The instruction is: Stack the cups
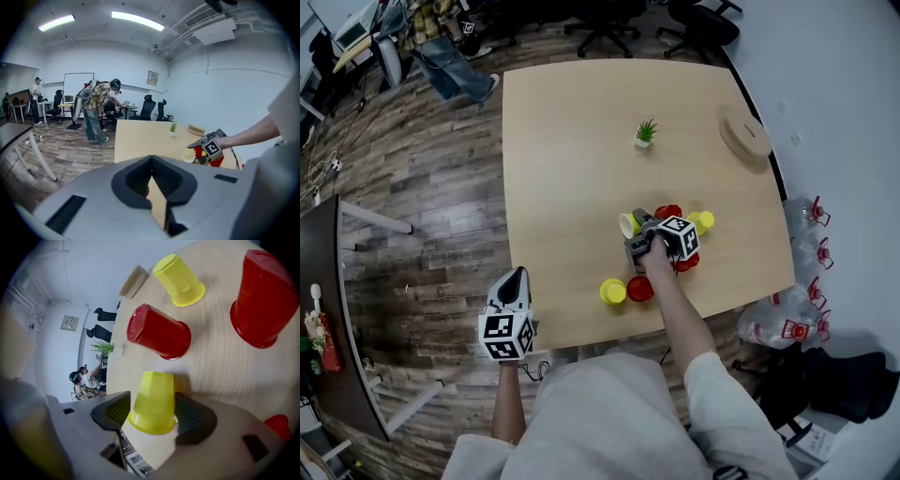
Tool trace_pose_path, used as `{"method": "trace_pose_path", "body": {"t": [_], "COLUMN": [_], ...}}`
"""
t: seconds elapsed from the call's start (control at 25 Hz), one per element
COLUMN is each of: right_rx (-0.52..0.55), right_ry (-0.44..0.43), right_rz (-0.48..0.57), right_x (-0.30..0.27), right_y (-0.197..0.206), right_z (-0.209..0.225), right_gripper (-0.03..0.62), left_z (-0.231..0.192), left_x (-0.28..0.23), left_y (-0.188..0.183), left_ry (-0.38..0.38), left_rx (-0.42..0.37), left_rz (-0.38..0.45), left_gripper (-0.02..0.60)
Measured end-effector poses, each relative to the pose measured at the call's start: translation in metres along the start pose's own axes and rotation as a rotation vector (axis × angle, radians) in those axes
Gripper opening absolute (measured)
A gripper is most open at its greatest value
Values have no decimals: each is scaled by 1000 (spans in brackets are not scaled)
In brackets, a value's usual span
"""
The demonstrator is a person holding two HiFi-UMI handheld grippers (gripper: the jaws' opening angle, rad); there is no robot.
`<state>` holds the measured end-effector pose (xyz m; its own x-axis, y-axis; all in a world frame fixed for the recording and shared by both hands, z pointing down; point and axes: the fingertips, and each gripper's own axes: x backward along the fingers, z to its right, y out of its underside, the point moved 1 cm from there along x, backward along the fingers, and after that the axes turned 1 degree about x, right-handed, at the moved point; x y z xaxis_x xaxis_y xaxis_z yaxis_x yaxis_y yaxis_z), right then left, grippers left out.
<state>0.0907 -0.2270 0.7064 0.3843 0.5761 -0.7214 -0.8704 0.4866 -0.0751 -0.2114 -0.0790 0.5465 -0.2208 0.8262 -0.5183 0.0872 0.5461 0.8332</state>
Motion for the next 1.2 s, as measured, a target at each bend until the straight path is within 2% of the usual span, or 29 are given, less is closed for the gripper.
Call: {"method": "trace_pose_path", "body": {"t": [0.08, 0.28, 0.56, 0.8, 1.2], "right_rx": [-4, -32, 0, 125, 168], "right_ry": [0, -81, -198, -361, -555], "right_rz": [-5, -12, -21, -34, 1], "right_x": [-2, -1, 13, 60, 139], "right_y": [2, 3, 7, 20, 34], "right_z": [4, -1, -28, -58, -70], "right_gripper": [270, 261, 259, 259, 258], "left_z": [-4, -5, 1, 13, 34], "left_x": [1, 2, 3, 1, 2], "left_y": [1, 1, -2, -5, -5], "left_ry": [-6, -7, 10, 37, 86], "left_rx": [3, 2, -11, -29, -65], "left_rz": [-2, -3, 1, 11, 18], "left_gripper": [11, 11, 11, 11, 11]}}
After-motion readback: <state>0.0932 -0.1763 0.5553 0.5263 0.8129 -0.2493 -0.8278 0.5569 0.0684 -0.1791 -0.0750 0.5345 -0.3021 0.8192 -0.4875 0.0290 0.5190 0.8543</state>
